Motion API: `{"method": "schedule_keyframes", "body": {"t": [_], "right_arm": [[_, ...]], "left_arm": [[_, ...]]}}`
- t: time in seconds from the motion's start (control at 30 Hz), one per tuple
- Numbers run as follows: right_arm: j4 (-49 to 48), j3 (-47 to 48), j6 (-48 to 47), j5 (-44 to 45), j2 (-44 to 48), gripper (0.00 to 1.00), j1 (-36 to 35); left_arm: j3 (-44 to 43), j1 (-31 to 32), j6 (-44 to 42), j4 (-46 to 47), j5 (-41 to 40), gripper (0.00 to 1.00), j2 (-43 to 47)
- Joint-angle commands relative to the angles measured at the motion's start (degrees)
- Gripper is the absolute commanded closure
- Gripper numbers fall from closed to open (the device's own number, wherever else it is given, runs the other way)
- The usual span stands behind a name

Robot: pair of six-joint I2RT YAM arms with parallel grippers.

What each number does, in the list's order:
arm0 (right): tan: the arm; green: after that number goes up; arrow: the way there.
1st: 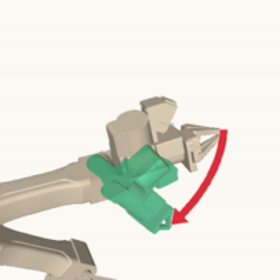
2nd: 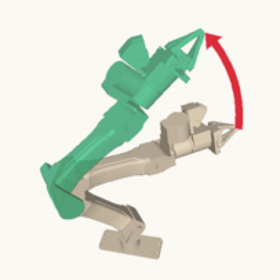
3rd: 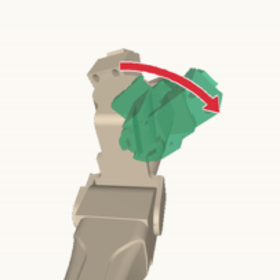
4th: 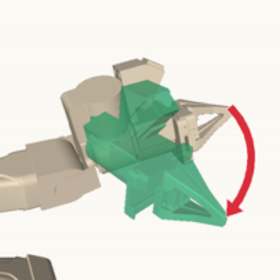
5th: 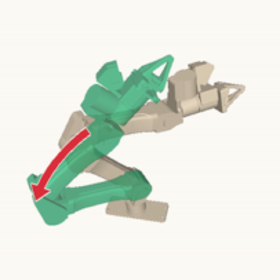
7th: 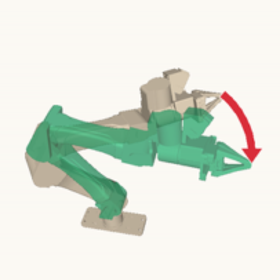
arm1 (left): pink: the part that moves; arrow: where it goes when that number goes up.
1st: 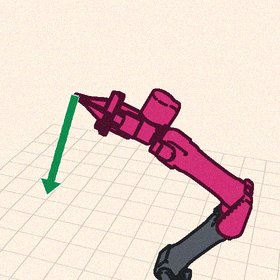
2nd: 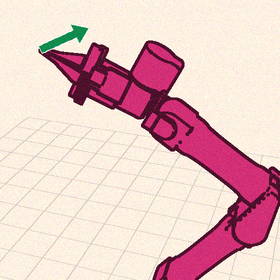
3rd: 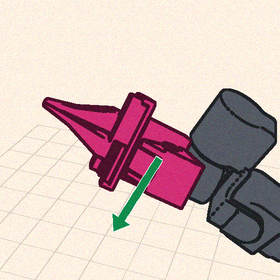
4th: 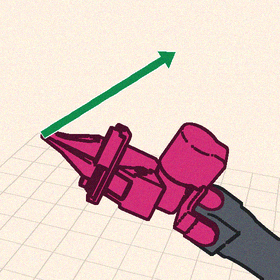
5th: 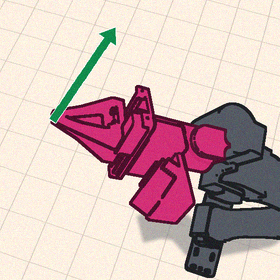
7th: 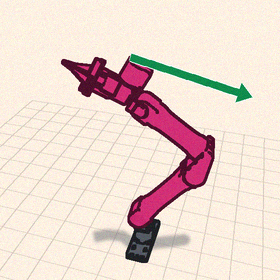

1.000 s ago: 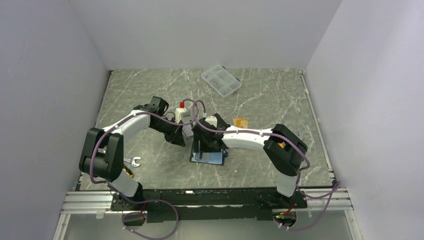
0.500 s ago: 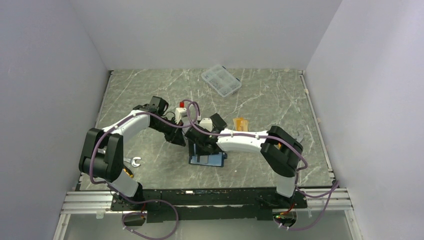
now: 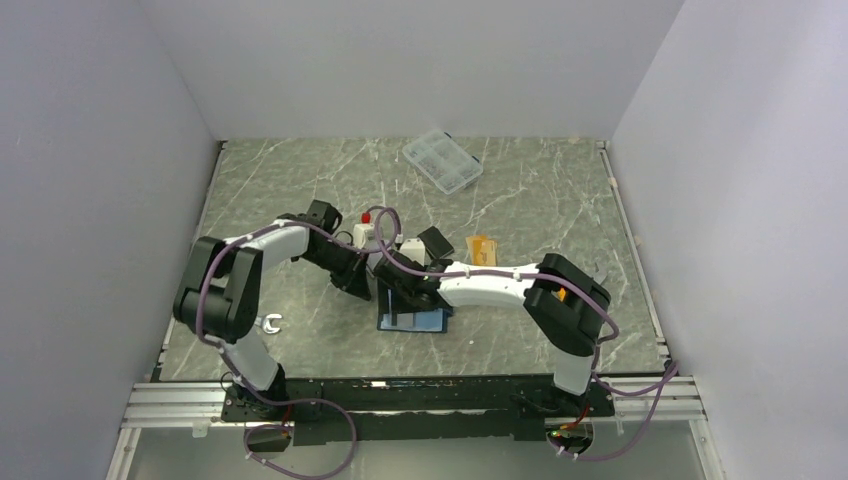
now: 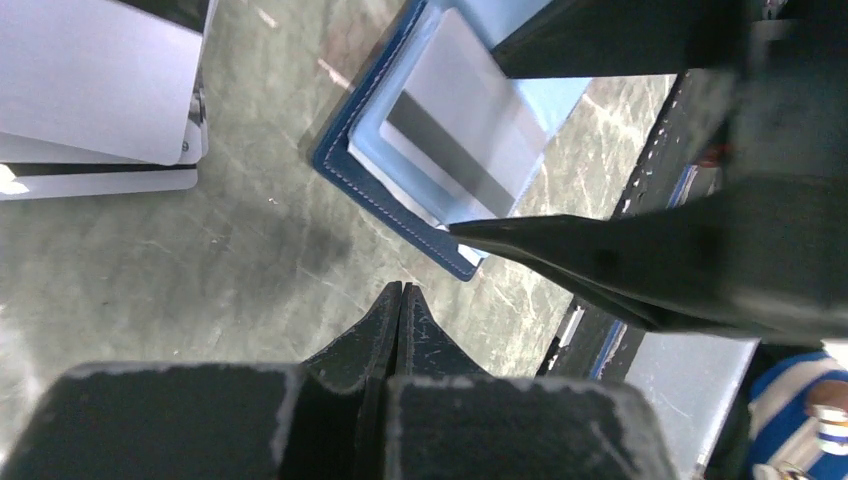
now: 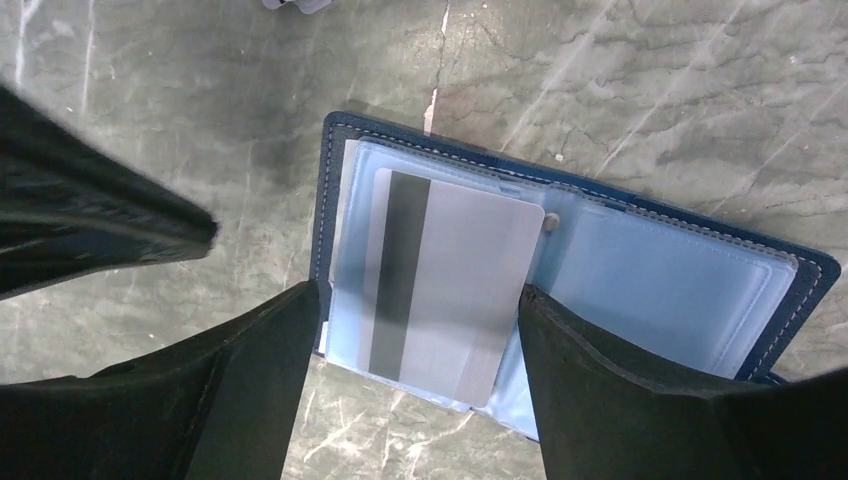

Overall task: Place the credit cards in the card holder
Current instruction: Insert the credit card into the card holder.

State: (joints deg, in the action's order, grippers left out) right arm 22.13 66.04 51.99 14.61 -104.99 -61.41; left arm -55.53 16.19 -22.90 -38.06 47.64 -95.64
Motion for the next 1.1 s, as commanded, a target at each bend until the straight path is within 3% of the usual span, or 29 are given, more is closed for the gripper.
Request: {"method": "schedule_keyframes", "body": {"t": [0.0, 0.37, 0.47, 0.53, 0.67, 0.87, 0.97, 1.07], "right_arm": [[-3.4, -1.2, -1.1, -1.0, 3.6, 0.26, -0.9], [-2.2, -0.6, -0.7, 0.3, 3.0, 0.34, -1.1], [-0.3, 0.5, -0.9, 1.1, 1.9, 0.33, -1.6], [0.0, 0.3, -1.7, 1.9, 2.2, 0.27, -2.4], [-3.4, -3.8, -2.1, 1.5, 6.3, 0.22, -2.6], [-9.4, -10.4, -2.3, 0.5, 14.0, 0.3, -0.9], [-10.9, -12.3, -2.1, -1.5, 15.6, 0.42, 0.7], [-12.1, -14.4, -1.4, -3.0, 16.6, 0.73, 2.8]], "left_arm": [[-1.8, 0.2, 2.2, -0.3, 2.8, 1.0, -5.1], [0.9, 1.2, 4.5, 3.5, 4.2, 1.0, -2.3], [0.9, 1.2, 4.7, 3.6, 4.2, 1.0, -2.3], [0.8, 1.3, 5.0, 3.6, 3.8, 1.0, -2.7], [-0.5, 3.0, 6.2, 3.4, 0.8, 1.0, -3.6], [-3.1, 7.0, 7.8, 3.0, -2.0, 1.0, -5.4], [-3.5, 7.7, 8.2, 2.9, -2.2, 1.0, -6.6], [-3.8, 7.8, 8.4, 2.4, -2.9, 1.0, -7.4]]}}
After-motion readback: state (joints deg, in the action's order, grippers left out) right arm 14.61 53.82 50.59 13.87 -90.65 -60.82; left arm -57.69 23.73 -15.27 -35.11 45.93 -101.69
